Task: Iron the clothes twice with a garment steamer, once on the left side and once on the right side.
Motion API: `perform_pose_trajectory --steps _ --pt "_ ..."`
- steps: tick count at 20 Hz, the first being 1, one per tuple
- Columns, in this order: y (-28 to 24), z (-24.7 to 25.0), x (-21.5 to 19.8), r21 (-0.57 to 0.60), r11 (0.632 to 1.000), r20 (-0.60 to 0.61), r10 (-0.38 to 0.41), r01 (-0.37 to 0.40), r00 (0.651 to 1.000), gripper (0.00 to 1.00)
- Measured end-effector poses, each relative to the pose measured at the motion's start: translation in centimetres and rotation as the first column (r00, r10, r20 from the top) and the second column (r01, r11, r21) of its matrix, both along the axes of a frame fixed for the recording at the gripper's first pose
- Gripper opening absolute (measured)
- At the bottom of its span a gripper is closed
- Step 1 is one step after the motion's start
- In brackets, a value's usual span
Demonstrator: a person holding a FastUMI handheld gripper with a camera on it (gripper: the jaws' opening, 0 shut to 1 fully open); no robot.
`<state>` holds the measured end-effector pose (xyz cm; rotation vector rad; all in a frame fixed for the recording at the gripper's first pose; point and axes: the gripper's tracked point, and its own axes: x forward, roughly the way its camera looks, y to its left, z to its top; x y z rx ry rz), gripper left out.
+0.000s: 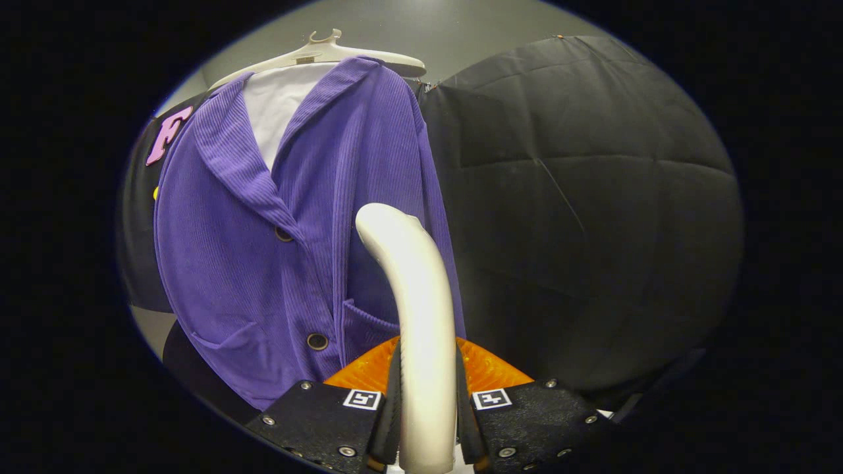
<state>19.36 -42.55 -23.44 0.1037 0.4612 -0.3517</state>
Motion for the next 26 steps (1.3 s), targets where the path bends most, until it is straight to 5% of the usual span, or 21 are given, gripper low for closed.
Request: perform_pose_trajectory --steps 26 --pt "1.4 -10.5 -4.2 0.067 0.997 -0.294 -0.027 0.049 0.956 0.36"
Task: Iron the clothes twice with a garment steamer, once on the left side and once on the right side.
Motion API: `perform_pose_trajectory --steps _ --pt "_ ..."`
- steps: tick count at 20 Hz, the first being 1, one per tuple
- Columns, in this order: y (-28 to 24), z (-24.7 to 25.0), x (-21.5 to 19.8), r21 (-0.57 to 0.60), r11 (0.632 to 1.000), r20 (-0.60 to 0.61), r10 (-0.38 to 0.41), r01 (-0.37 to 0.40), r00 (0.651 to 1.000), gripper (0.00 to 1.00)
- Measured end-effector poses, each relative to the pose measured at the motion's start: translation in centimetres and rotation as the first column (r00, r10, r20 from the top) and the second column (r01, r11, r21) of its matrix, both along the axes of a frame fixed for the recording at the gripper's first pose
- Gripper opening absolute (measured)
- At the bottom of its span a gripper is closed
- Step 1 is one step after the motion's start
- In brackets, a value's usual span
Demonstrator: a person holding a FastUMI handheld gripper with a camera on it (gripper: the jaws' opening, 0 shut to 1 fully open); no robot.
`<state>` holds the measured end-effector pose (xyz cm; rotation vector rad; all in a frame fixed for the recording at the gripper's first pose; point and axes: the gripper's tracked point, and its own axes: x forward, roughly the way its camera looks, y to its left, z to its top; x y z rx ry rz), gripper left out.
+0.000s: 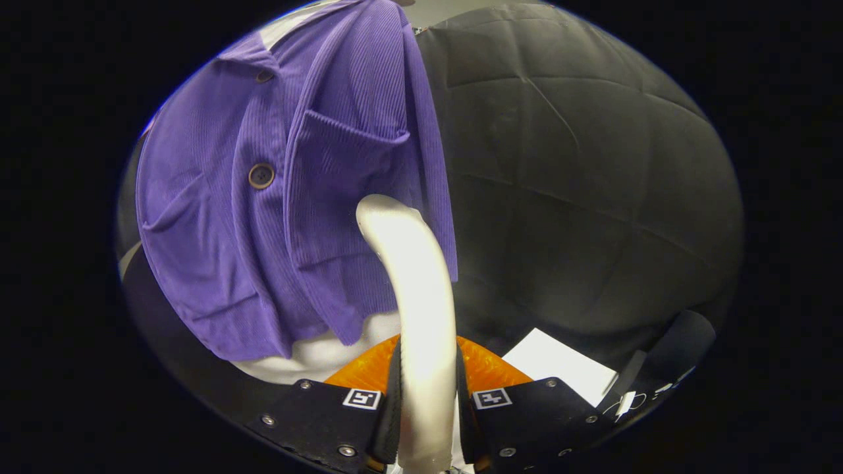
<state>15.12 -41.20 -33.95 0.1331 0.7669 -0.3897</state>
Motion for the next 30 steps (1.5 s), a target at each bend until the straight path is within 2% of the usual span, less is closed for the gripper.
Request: perform_pose_trajectory --steps 4,8,11,15,19,23,27,30 --pt "1.2 -0.5 -1.5 0.038 0.999 -0.015 0.016 -0.015 1.000 0.36" --pt "2.4 0.4 -3.4 0.037 0.997 -0.032 0.074 -0.073 0.997 0.36" --pt "3.5 2.5 -5.0 0.011 0.989 -0.041 0.146 -0.145 0.989 0.36" --pt "5.9 6.2 -6.4 0.012 0.971 0.023 0.237 -0.237 0.971 0.36" --pt "8.4 10.2 -8.0 0.001 0.935 0.098 0.353 -0.355 0.930 0.36" --pt "12.0 15.0 -10.0 -0.031 0.880 0.156 0.474 -0.475 0.867 0.36" --pt "16.5 20.6 -9.7 -0.027 0.835 0.263 0.536 -0.549 0.802 0.36" --pt "19.7 24.6 -9.5 -0.079 0.820 0.316 0.561 -0.568 0.765 0.36"
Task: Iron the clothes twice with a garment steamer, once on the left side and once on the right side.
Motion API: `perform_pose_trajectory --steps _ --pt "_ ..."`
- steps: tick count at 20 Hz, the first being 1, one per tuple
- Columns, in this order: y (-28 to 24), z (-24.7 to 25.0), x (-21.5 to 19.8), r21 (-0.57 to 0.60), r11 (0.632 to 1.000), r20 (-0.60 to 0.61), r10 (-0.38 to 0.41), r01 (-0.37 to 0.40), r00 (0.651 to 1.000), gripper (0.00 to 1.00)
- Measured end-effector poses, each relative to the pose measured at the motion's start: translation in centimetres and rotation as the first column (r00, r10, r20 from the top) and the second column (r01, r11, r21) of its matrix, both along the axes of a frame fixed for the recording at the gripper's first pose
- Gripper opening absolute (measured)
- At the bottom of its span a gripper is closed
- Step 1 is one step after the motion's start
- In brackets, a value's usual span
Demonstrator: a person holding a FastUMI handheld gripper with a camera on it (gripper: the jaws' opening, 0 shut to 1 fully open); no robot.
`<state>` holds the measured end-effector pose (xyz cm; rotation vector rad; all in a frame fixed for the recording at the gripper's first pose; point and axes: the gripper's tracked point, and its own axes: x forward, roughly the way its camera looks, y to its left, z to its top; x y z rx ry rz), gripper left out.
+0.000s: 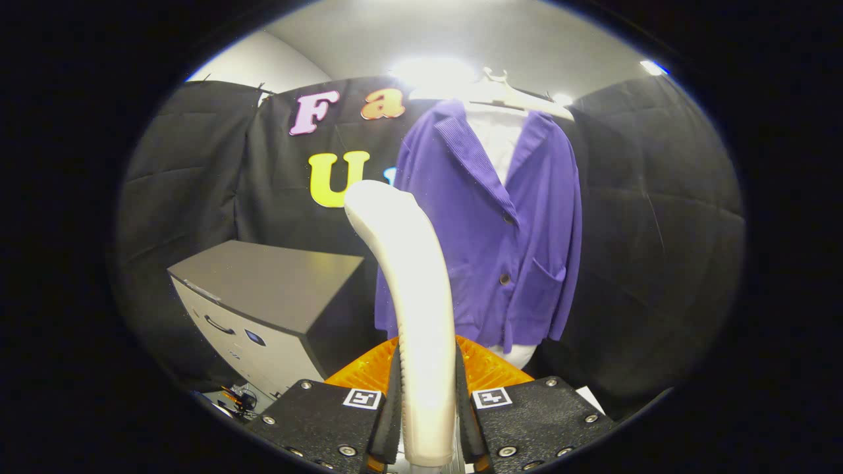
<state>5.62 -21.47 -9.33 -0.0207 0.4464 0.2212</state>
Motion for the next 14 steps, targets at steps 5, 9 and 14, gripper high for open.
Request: perform_pose_trajectory --steps 5,9,14 --pt "5.9 6.2 0.3 -0.018 0.999 0.077 -0.034 0.036 0.996 0.36" --pt "10.3 10.1 1.3 0.002 0.996 0.151 -0.093 0.094 0.984 0.36" --pt "14.6 10.8 1.0 -0.020 0.990 0.179 -0.135 0.140 0.975 0.36"
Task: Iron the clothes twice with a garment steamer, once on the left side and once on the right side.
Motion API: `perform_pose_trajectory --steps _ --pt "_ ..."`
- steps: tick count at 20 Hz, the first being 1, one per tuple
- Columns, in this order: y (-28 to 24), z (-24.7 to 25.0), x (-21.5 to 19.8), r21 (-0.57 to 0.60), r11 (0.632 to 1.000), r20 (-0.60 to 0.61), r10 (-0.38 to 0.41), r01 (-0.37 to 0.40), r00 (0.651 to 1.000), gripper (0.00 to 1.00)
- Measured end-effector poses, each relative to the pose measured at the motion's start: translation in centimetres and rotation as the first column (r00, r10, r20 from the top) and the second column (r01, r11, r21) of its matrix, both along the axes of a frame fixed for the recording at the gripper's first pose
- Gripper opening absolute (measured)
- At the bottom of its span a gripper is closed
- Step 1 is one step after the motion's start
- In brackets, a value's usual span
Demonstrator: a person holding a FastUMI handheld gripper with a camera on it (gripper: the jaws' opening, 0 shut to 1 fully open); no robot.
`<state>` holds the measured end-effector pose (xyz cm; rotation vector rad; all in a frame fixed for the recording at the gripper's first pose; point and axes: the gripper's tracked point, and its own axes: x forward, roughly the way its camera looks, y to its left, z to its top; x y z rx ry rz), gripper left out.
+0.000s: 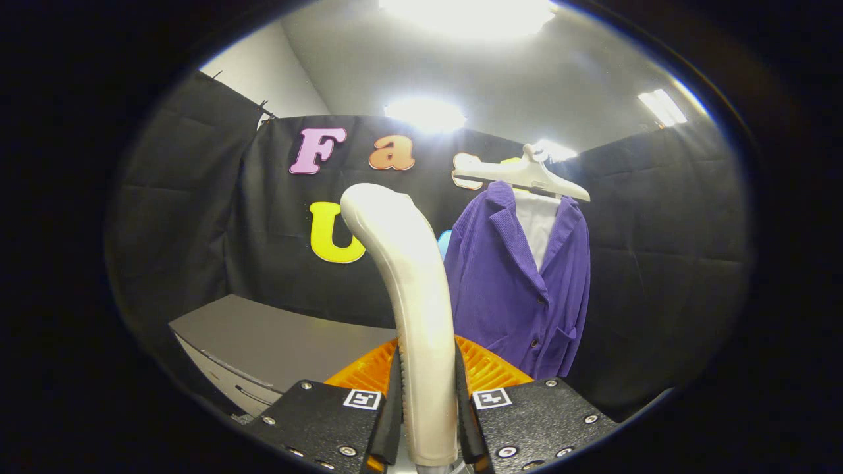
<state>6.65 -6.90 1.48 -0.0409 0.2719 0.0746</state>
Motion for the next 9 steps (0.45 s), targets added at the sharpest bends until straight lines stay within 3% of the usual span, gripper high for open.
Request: perform_pose_trajectory --steps 9 --pt "1.7 -1.4 -1.6 -0.044 0.995 -0.027 -0.093 0.092 0.995 0.36"
